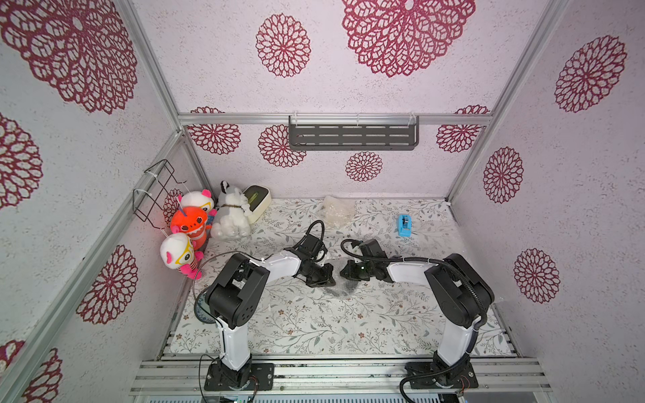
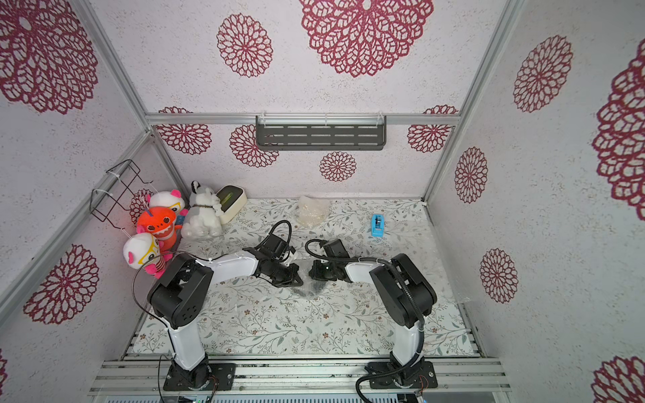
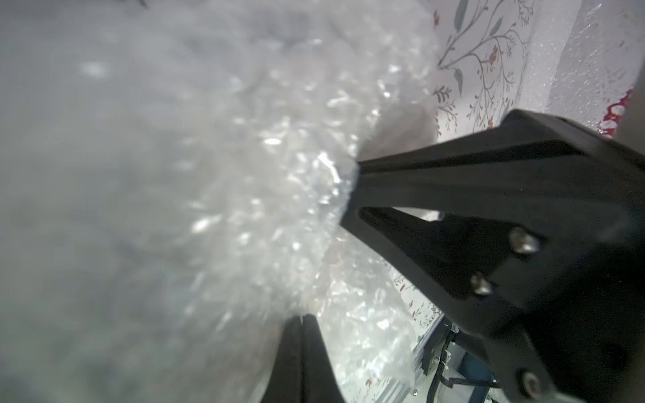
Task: Wrap dinner plates in bubble wrap
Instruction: Wrap the plate in the bubble wrap.
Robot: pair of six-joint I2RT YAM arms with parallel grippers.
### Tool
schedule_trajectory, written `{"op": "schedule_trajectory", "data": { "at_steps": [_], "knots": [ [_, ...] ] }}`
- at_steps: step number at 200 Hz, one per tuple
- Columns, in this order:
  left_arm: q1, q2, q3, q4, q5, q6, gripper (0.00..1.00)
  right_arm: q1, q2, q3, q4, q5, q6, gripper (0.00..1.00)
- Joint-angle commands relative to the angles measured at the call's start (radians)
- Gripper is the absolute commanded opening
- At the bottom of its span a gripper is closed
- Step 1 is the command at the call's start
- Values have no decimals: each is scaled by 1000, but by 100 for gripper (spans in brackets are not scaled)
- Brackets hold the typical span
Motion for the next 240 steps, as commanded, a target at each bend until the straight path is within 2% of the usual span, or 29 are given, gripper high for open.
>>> {"op": "schedule_trajectory", "data": {
  "at_steps": [1, 11, 22, 54, 78, 100, 137, 160, 178, 208, 216, 228, 240],
  "knots": [
    [-7, -160, 15, 5, -54, -27, 4, 3, -4, -43, -62, 73, -20, 11],
    [-6, -211, 13, 15, -131, -42, 10, 2, -8, -47, -56, 79, -19, 10],
    [-6, -222, 3, 52, -167, -81, 13, 2, -13, -47, -53, 84, -17, 11],
    [-29, -53, 90, -4, -75, -105, 5, 0, -12, -45, -46, 89, 12, 11],
    [-49, 40, 90, -21, -20, -85, 2, -4, -22, -45, -35, 89, 41, 11],
    [-43, 47, 28, -79, -102, -55, 0, -15, -60, -45, -49, 108, 45, 12],
    [-29, 37, -77, -25, -66, -60, 0, -34, -191, -70, -113, 236, 31, 18],
    [-31, 31, -80, -21, -62, -60, 0, -8, -250, -72, -61, 135, 12, 24],
    [-31, 32, -74, -17, -61, -60, 0, 13, -214, -76, -27, 35, 30, 26],
    [-29, 31, -68, -15, -61, -57, 0, 35, -142, -138, -28, -36, 46, 23],
    [-28, 30, -72, -15, -61, -60, 0, 35, -132, -153, -63, -25, 42, 22],
    [-23, 32, -79, -13, -71, -64, 0, 28, -142, -180, -113, 64, 42, 23],
    [-22, 37, -80, -19, -92, -66, 0, 7, -181, -207, -81, 94, 61, 29]
  ]
}}
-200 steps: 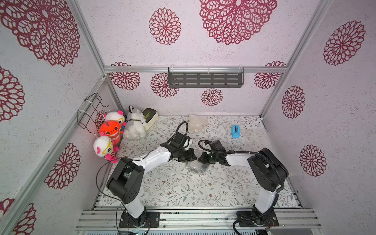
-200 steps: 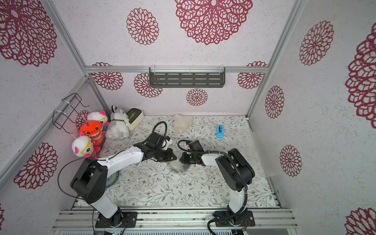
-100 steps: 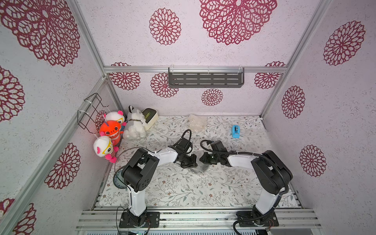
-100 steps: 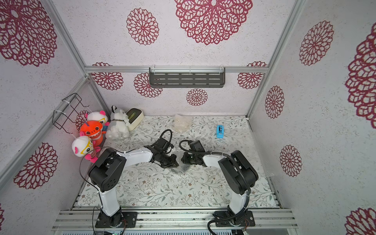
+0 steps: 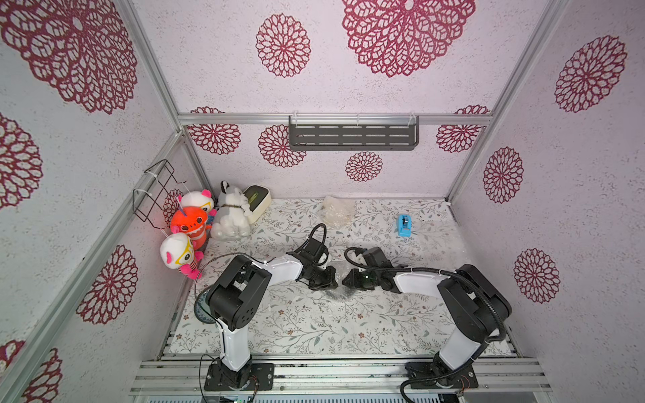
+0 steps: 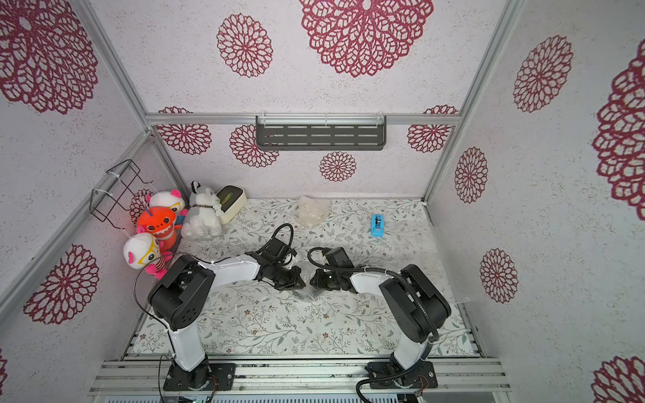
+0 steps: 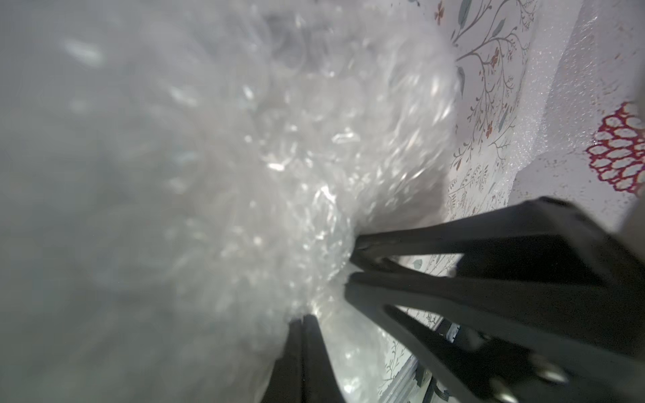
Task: Wrap dinner plates in bubble wrap
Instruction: Wrap the plate in the bubble wrap.
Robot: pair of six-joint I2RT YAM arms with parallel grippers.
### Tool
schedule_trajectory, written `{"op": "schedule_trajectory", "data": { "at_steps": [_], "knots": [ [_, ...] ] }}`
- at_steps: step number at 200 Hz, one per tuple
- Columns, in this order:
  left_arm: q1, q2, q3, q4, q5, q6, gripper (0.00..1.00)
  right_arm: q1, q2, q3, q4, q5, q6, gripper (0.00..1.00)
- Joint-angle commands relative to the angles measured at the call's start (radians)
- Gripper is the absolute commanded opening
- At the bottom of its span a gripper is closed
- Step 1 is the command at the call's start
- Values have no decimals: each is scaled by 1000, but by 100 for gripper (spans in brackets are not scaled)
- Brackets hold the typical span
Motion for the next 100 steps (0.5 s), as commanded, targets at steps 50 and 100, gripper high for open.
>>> {"op": "schedule_trajectory", "data": {
  "at_steps": [50, 100],
  "knots": [
    [7, 17, -26, -98, -70, 10, 0, -134, -312, 58, -100, 508, -169, 99],
    [7, 16, -6, -103, -67, 6, 0, -484, -131, 305, -181, 428, -384, 98]
  ]
}}
